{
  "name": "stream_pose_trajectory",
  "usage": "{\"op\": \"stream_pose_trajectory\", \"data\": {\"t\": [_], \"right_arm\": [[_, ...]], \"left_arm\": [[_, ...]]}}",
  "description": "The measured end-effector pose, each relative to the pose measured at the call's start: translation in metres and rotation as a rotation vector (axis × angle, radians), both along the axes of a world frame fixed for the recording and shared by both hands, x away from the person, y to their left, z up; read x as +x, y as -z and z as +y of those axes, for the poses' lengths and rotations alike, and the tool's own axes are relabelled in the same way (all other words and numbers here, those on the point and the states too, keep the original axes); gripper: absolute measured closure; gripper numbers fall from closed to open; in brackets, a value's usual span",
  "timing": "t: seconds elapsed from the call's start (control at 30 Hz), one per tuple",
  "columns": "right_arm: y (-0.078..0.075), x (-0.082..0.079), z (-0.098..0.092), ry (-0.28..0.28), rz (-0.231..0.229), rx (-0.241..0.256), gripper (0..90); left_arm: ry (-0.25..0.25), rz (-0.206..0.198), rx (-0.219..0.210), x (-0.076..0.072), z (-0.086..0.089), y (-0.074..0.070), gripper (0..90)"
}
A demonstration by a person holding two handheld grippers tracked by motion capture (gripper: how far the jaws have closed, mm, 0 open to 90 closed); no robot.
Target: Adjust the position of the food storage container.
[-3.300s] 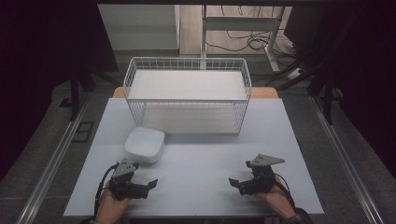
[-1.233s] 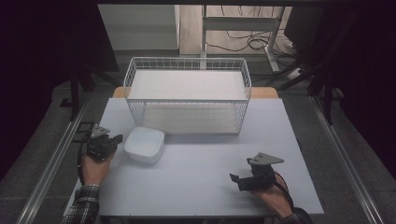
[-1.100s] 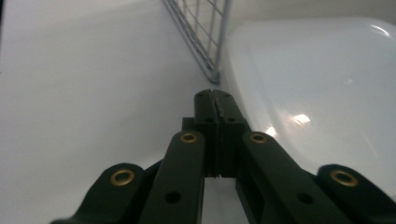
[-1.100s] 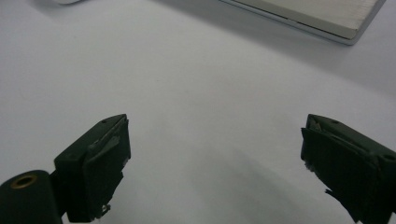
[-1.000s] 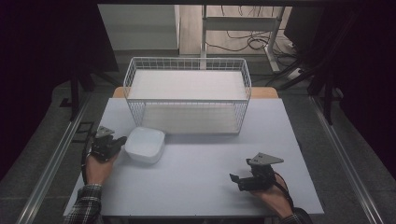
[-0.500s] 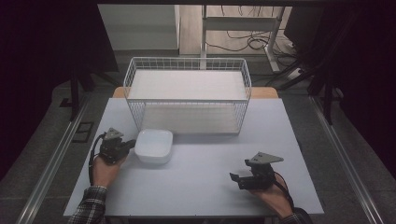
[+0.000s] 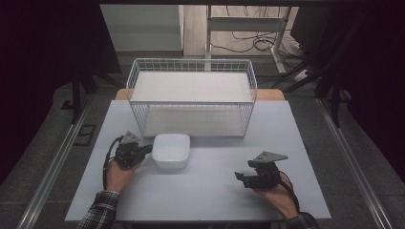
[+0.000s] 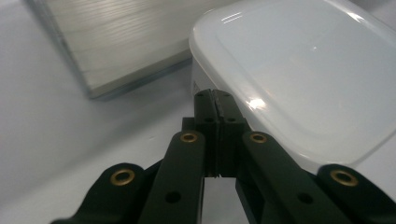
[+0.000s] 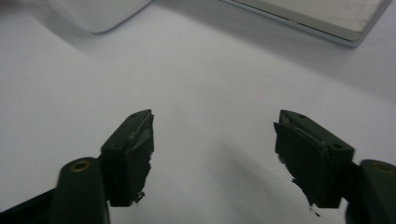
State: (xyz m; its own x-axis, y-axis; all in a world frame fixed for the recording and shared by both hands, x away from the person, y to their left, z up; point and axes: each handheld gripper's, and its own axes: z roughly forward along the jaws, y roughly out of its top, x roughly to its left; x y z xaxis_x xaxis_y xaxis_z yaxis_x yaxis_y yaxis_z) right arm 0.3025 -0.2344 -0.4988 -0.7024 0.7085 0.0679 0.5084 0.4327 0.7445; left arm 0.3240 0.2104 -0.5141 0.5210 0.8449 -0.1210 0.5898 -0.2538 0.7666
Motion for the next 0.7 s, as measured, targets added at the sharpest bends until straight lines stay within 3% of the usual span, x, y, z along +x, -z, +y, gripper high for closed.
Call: {"op": "stream_pose_trajectory", "data": {"t": [0.27, 0.43, 0.5, 0.57, 0.6, 0.63, 0.7], "right_arm": [[-0.002, 0.012, 0.009, -0.038, -0.013, 0.000, 52.7], [-0.001, 0.025, 0.025, -0.086, -0.030, -0.036, 69.2], [-0.002, 0.030, 0.033, -0.096, -0.043, -0.051, 74.6], [-0.003, 0.041, 0.045, -0.107, -0.066, -0.070, 83.6], [-0.003, 0.041, 0.045, -0.107, -0.066, -0.070, 83.6], [-0.004, 0.051, 0.053, -0.110, -0.069, -0.072, 88.3], [-0.004, 0.057, 0.058, -0.110, -0.071, -0.070, 88.3]], "left_arm": [[0.071, -0.002, -0.018, 0.003, -0.031, -0.001, 90.0], [0.100, 0.008, -0.053, 0.006, -0.046, 0.000, 90.0], [0.112, 0.003, -0.045, 0.008, -0.051, 0.000, 90.0], [0.095, -0.010, -0.021, 0.013, -0.054, -0.002, 90.0], [0.095, -0.010, -0.021, 0.013, -0.054, -0.002, 90.0], [0.076, -0.011, -0.026, 0.021, -0.052, -0.001, 90.0], [0.061, -0.004, -0.035, 0.025, -0.052, 0.001, 90.0]]}}
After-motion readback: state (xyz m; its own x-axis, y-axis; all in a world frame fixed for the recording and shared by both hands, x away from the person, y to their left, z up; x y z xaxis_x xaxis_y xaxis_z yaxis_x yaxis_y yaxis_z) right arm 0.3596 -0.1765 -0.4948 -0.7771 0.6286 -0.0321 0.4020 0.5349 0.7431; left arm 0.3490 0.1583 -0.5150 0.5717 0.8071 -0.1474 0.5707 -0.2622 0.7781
